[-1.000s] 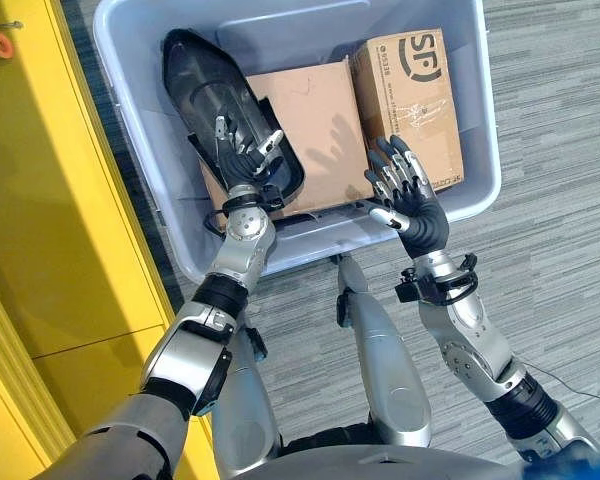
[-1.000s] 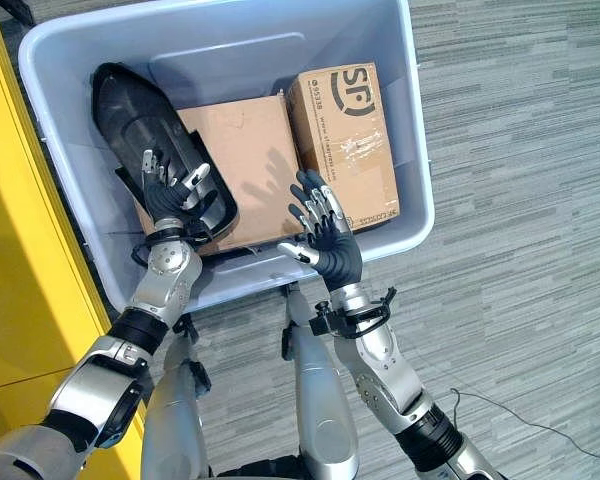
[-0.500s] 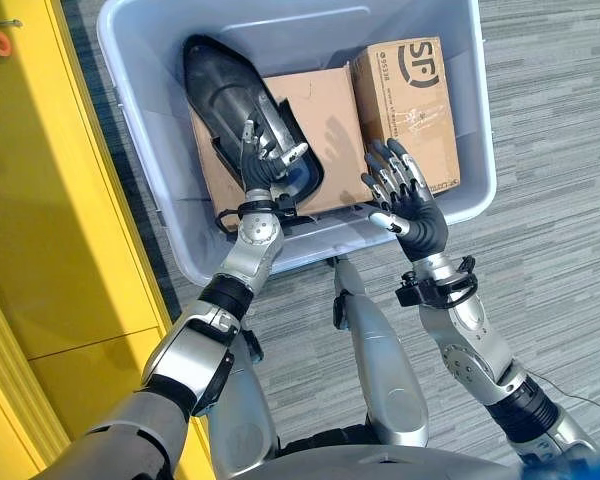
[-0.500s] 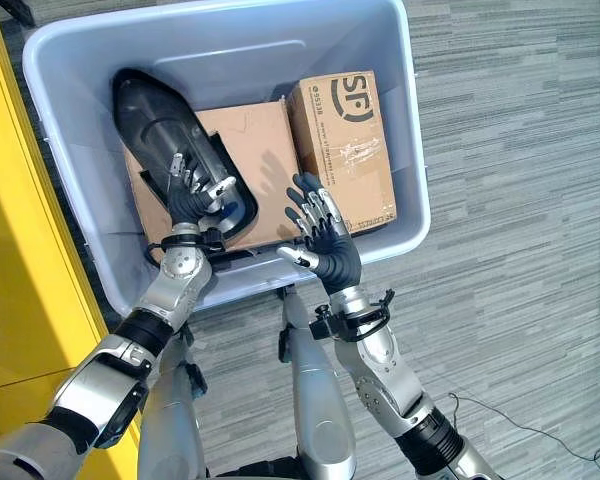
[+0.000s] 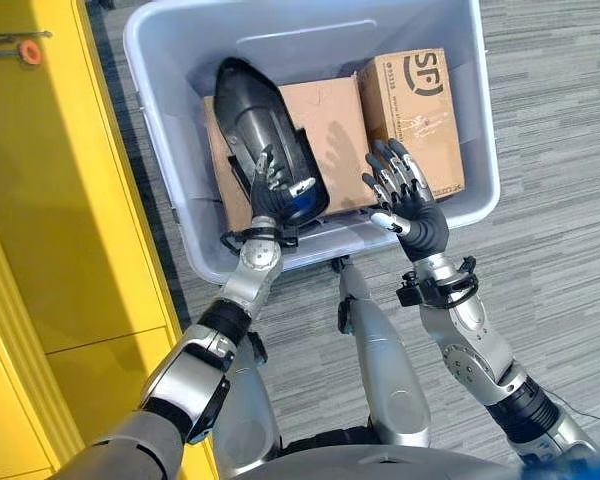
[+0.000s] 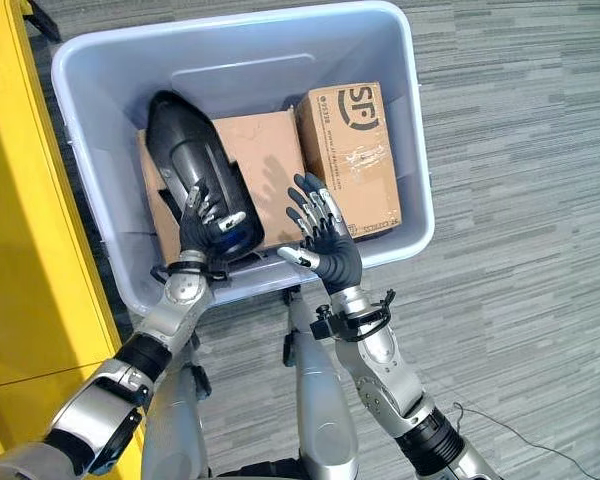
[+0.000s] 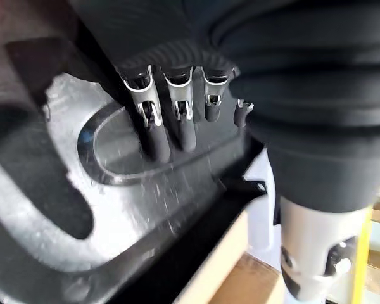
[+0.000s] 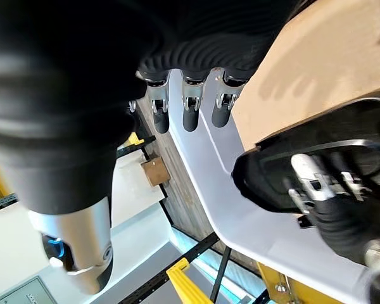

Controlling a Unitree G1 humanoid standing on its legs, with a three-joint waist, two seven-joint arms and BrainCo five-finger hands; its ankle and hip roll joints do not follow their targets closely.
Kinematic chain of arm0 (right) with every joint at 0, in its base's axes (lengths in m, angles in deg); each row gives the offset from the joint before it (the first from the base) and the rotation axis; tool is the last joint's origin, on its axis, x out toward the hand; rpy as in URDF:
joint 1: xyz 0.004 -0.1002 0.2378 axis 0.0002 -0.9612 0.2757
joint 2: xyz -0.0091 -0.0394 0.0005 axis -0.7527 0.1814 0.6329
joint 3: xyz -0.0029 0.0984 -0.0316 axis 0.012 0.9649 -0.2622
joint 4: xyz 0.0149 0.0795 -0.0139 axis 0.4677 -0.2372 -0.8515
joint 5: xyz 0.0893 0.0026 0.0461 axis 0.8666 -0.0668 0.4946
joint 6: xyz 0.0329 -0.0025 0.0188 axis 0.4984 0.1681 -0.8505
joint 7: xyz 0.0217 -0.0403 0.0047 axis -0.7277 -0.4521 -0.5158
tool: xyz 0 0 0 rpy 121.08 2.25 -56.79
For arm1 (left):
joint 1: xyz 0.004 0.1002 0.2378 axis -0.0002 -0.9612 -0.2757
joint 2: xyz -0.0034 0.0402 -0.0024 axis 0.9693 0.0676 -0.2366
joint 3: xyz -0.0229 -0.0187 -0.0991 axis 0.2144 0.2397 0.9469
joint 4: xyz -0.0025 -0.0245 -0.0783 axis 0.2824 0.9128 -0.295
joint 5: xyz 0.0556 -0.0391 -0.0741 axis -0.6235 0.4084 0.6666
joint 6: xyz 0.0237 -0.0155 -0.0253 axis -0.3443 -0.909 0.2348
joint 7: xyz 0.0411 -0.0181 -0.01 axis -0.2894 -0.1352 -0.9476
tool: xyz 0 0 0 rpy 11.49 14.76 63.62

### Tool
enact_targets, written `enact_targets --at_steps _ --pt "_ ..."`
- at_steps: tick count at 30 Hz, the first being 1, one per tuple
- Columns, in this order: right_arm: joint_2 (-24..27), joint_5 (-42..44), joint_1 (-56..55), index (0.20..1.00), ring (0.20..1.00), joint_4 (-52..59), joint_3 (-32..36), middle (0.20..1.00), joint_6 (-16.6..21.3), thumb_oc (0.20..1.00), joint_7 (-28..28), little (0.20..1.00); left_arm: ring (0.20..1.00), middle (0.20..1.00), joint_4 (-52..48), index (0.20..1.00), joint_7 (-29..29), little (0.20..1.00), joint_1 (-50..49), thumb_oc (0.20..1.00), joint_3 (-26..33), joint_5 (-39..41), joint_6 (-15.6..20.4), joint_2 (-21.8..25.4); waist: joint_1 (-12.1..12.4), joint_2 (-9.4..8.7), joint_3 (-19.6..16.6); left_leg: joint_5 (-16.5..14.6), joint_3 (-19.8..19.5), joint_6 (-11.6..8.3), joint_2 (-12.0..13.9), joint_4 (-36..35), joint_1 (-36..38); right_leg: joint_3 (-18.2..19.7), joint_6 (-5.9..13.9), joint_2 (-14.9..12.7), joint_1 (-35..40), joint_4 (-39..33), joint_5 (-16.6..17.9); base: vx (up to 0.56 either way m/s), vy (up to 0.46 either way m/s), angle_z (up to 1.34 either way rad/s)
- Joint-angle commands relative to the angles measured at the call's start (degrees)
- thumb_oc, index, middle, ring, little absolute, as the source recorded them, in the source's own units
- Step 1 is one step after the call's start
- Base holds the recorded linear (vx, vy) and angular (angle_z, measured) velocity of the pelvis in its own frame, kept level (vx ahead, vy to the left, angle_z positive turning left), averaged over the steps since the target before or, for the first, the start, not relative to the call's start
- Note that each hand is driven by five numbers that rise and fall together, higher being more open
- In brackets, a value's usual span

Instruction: Move parts from the plastic box to the shelf.

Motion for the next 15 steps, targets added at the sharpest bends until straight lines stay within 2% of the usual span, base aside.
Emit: enact_targets --at_steps 1,6,7,8,9,10,11,15 --pt "1.4 0.1 -0.7 1.0 1.0 4.9 2.1 1.0 2.8 1.0 0.9 1.0 1.0 1.0 2.3 1.0 1.7 1.0 -6.2 1.0 -0.5 -1.7 -3.6 -0.8 -0.2 1.11 -0.2 -2.2 -2.2 1.05 1.2 4.3 -0.8 -1.7 4.78 -2.9 2.4 9.2 -11.5 0.0 0.0 0.0" --pt "1.2 -0.1 -0.6 1.0 1.0 4.7 2.8 1.0 3.1 1.0 0.8 1.0 1.0 1.0 -1.8 1.0 2.3 1.0 -8.0 1.0 0.1 -2.5 -3.0 1.0 0.3 1.68 -0.4 -2.2 -2.3 1.09 1.0 4.1 -0.3 -1.8 4.88 -3.1 3.1 9.0 -11.6 -0.01 0.001 0.0" --pt "1.2 -0.4 -0.6 1.0 1.0 4.8 3.4 1.0 3.0 1.0 0.9 1.0 1.0 1.0 -4.9 1.0 2.7 1.0 -8.9 1.0 0.3 -3.2 -2.6 2.1 0.5 1.63 -0.6 -1.0 -2.1 1.54 0.7 3.9 -0.8 -1.8 4.49 -3.4 2.8 8.7 -10.5 0.0 0.0 0.0" --pt "1.2 -0.4 -0.7 1.0 1.0 4.7 3.4 1.0 3.0 1.0 0.9 1.0 1.0 1.0 -4.9 1.0 2.7 1.0 -9.0 1.0 0.3 -3.2 -2.6 2.1 0.6 1.92 -0.7 -2.2 -2.3 1.15 0.9 3.9 0.1 -1.8 4.89 -3.1 3.5 8.9 -11.7 -0.06 0.004 0.01" --pt "1.1 -0.4 -0.6 1.0 1.0 4.9 3.8 1.0 3.2 1.0 0.8 1.0 1.0 1.0 -7.0 1.0 2.8 1.0 -9.5 1.0 0.6 -3.1 -2.4 2.7 0.6 1.79 -0.7 -1.0 -2.0 1.56 0.6 3.9 -0.6 -1.9 4.47 -3.4 2.9 8.6 -10.6 0.07 0.016 0.0" --pt "1.1 -0.5 -0.7 1.0 1.0 5.0 4.1 1.0 3.2 1.0 0.7 1.0 1.0 1.0 -8.3 1.0 2.9 1.0 -9.9 1.0 1.0 -3.3 -2.2 3.3 0.7 2.13 -0.9 -2.3 -2.3 1.2 0.9 3.8 0.3 -1.9 4.86 -3.2 3.7 8.8 -11.7 -0.07 0.003 0.0" --pt "1.1 -0.6 -0.5 1.0 1.0 5.1 4.4 1.0 3.3 1.0 0.6 1.0 1.0 1.0 -10.0 1.0 3.0 1.0 -10.1 1.0 1.5 -3.0 -1.8 3.8 0.7 1.93 -1.0 -1.1 -2.0 1.57 0.6 3.8 -0.4 -1.9 4.46 -3.4 3.1 8.6 -10.6 0.0 0.0 0.0" --pt "0.6 -1.1 -0.1 1.0 1.0 4.8 5.5 1.0 3.7 1.0 0.1 1.0 1.0 1.0 -17.5 1.0 3.5 1.0 -10.6 1.0 3.2 -0.3 0.2 5.1 0.9 2.38 -1.4 -1.2 -2.0 1.62 0.4 3.8 -0.2 -1.9 4.44 -3.5 3.4 8.5 -10.8 -0.02 0.002 0.0"
